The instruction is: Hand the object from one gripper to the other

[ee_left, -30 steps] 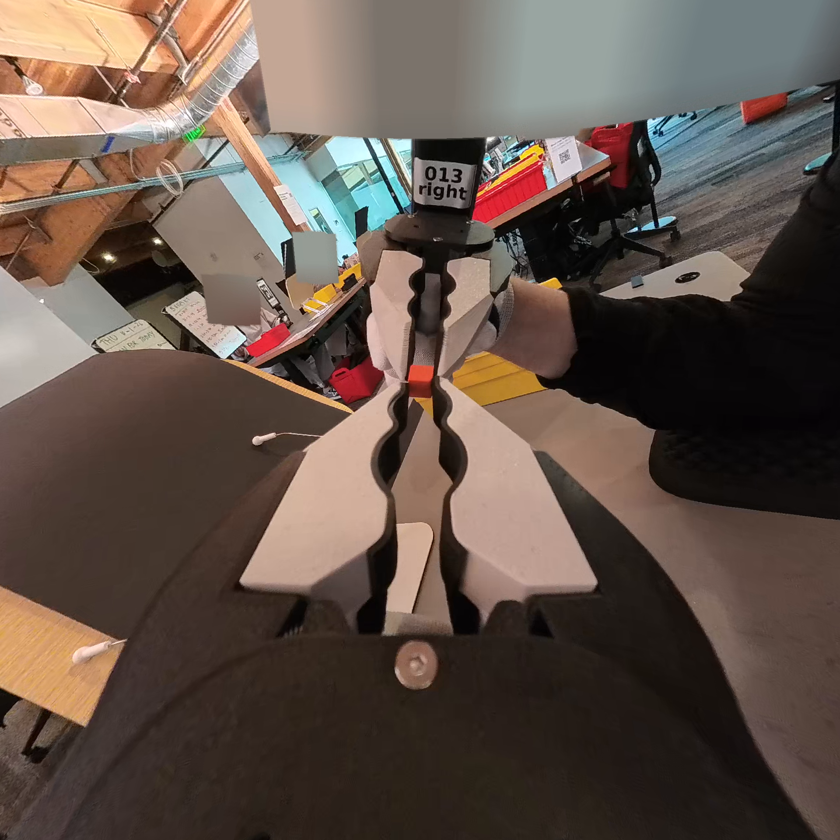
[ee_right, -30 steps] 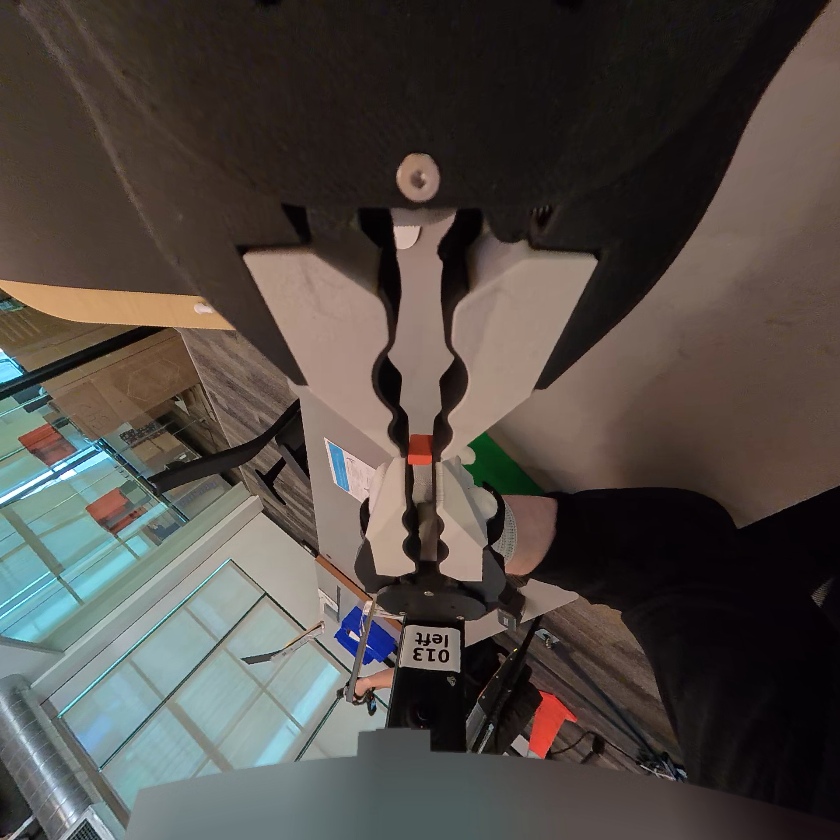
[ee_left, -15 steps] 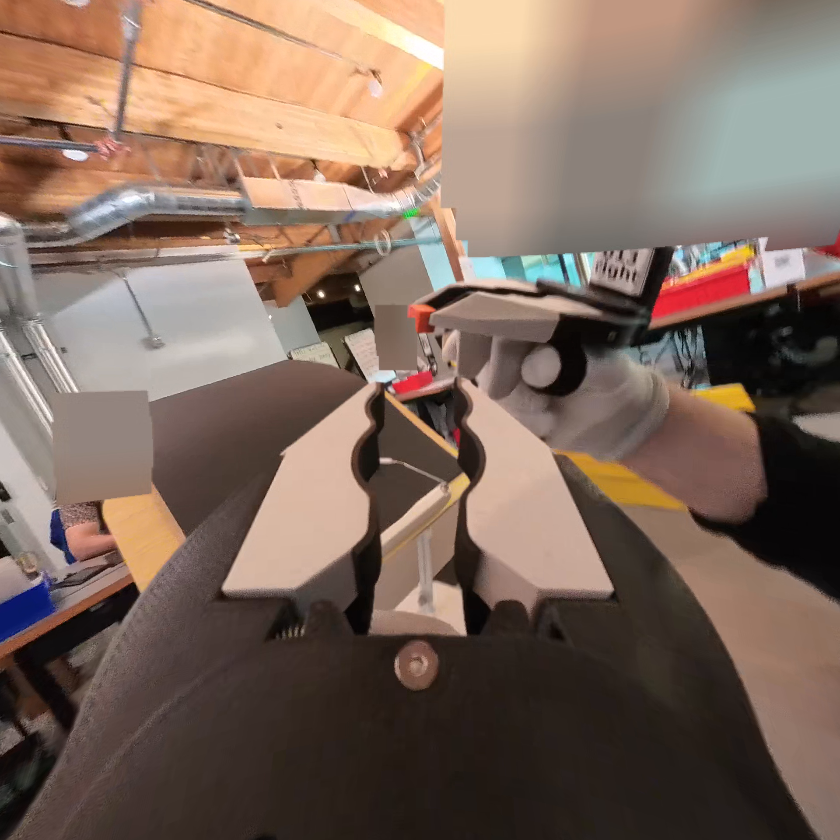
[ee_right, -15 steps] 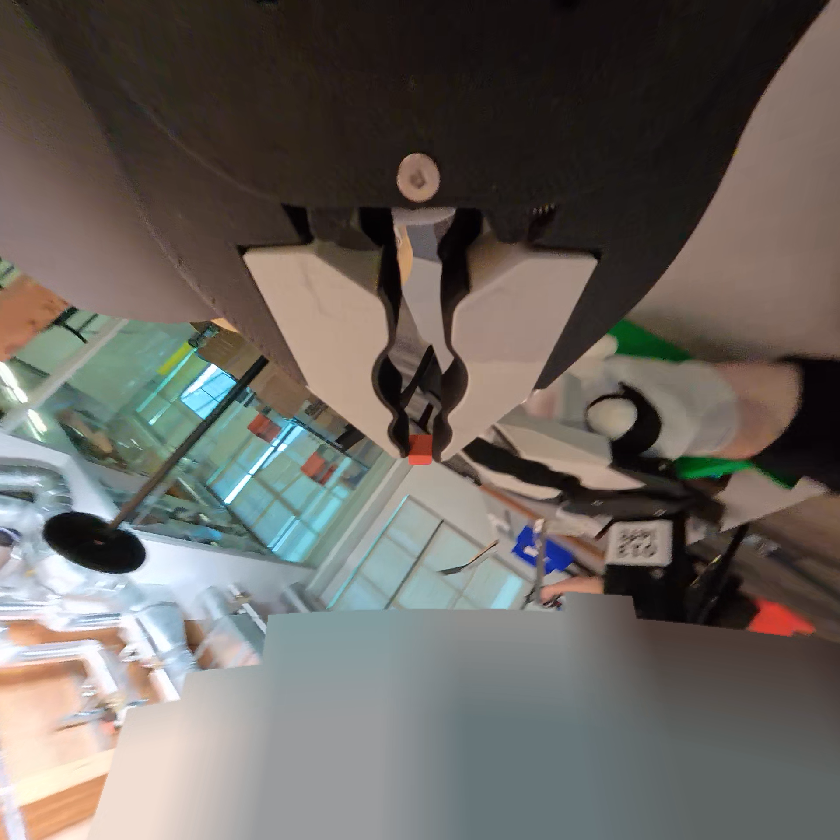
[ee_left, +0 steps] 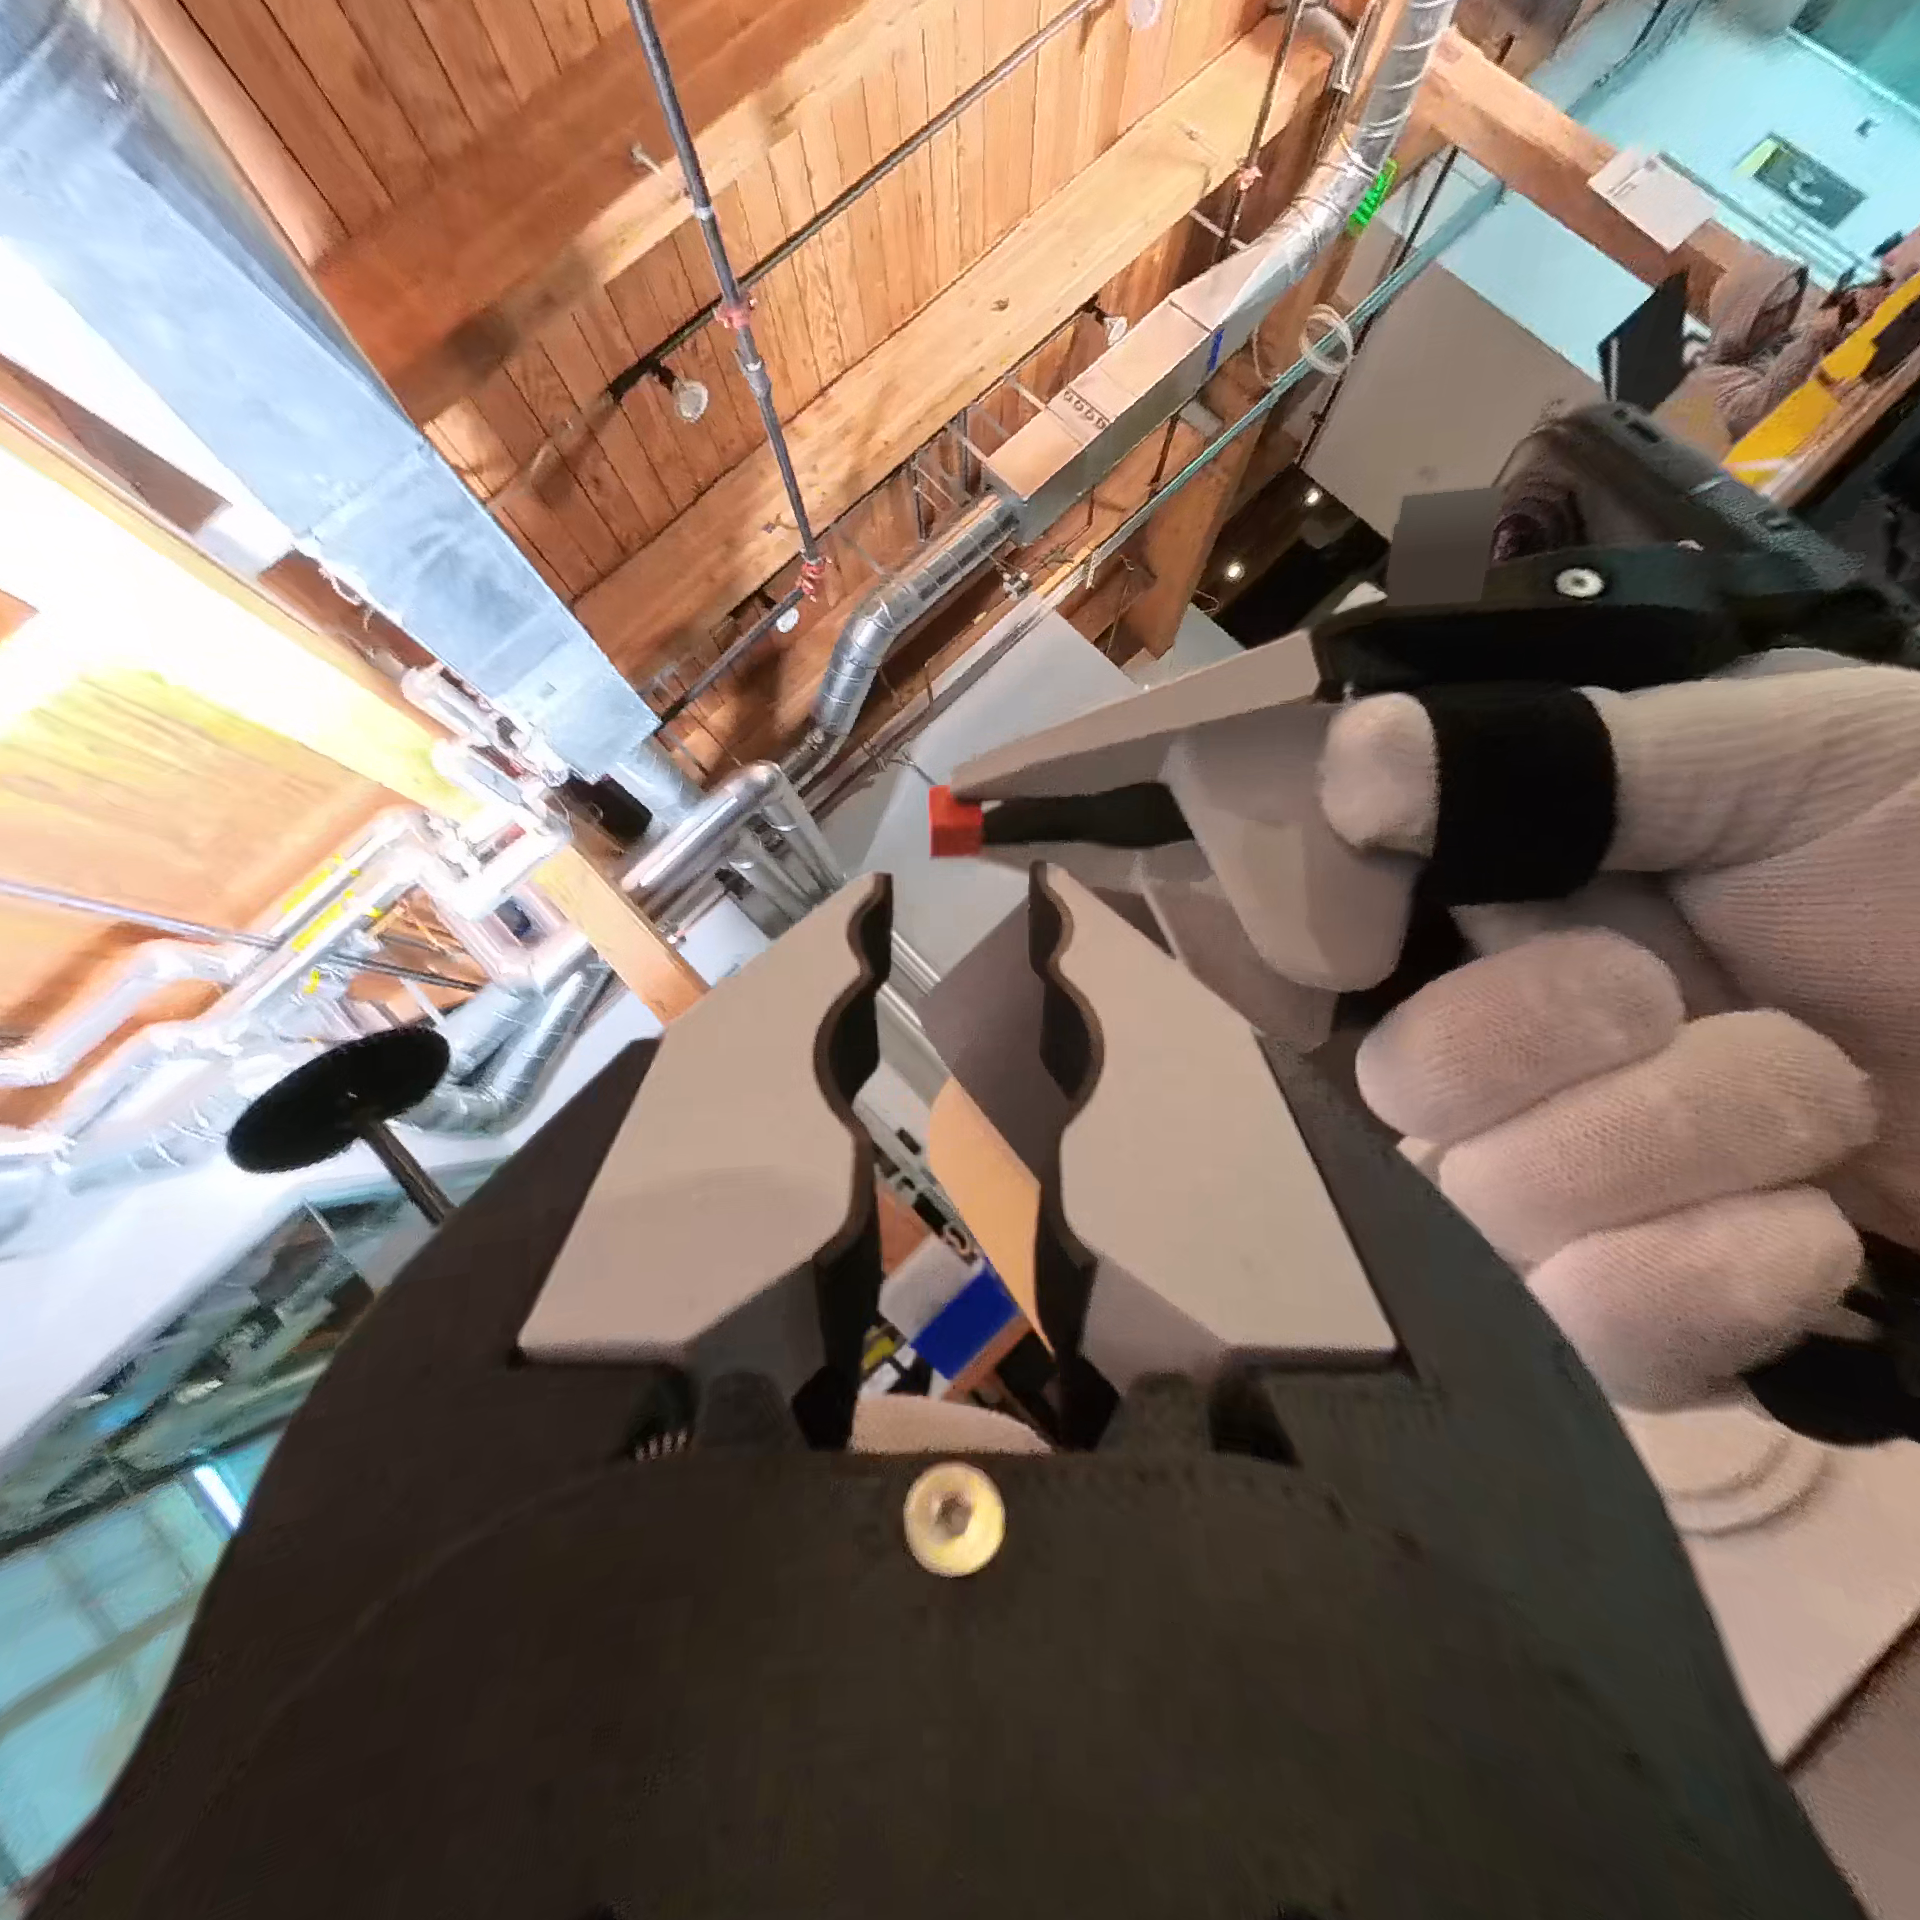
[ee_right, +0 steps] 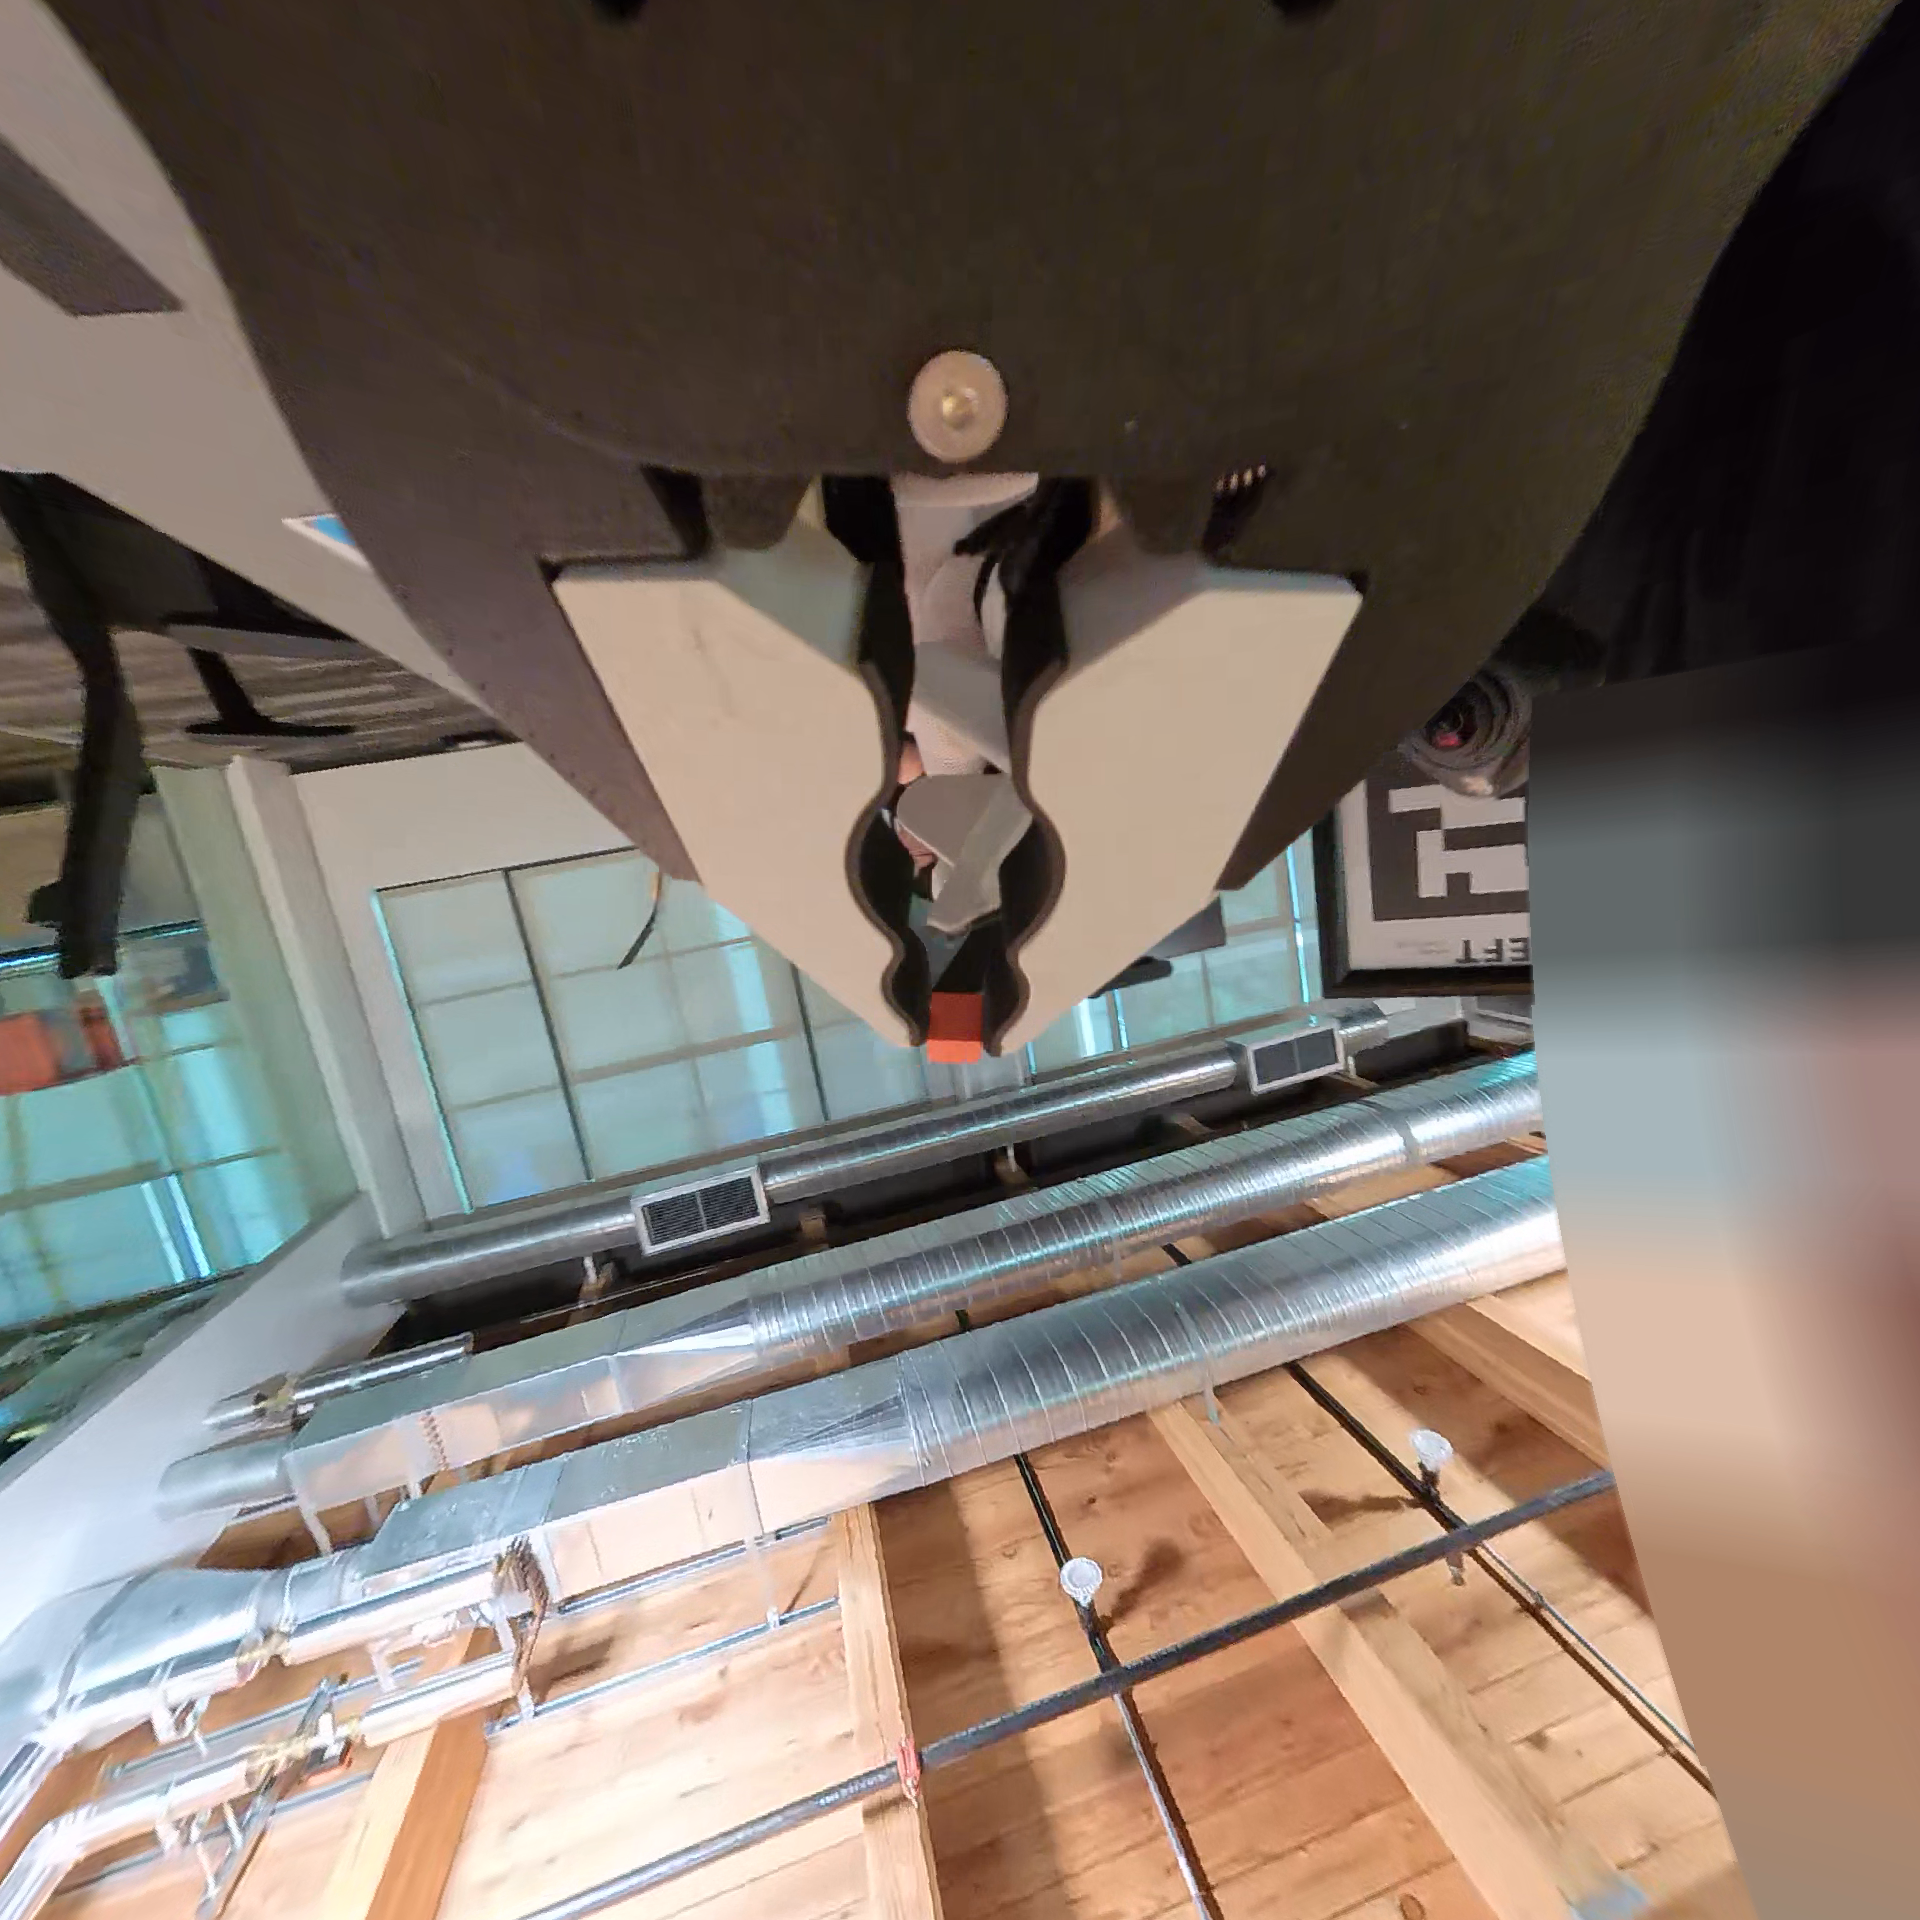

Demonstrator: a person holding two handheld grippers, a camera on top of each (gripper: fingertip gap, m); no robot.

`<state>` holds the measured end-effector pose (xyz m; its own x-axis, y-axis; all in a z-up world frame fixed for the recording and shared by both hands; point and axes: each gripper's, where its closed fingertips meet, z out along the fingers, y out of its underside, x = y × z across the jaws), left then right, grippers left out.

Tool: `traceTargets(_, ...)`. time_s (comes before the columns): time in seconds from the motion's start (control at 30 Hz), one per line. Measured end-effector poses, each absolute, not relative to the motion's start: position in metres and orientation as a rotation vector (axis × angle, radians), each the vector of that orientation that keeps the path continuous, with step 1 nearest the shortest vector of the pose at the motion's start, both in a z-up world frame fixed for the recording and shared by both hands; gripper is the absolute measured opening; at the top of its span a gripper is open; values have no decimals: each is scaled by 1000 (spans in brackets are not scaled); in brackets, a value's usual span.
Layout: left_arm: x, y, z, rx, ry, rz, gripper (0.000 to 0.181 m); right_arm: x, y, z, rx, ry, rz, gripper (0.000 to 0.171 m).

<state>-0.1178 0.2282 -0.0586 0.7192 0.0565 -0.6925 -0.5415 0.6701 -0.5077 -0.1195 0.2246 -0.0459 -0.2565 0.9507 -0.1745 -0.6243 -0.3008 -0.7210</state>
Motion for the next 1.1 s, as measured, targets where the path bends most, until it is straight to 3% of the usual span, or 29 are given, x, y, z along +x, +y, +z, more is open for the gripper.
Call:
traceTargets(0.77,-115,223,-58,-700,711,493,8,-126,223,-54,-722,-594,1940,8)
traceTargets(0.83,-117,222,-55,-711,705,450,8,-125,226,-54,-736,-585,1915,25)
traceTargets(0.87,-118,222,-54,-723,704,420,8,-124,227,-54,-742,-592,1906,26)
traceTargets(0.97,-119,221,-52,-763,739,326,8,-118,230,-51,-747,-638,1810,29)
traceTargets(1.1,-124,223,-51,-862,764,102,8,-112,223,-50,-751,-865,1391,30)
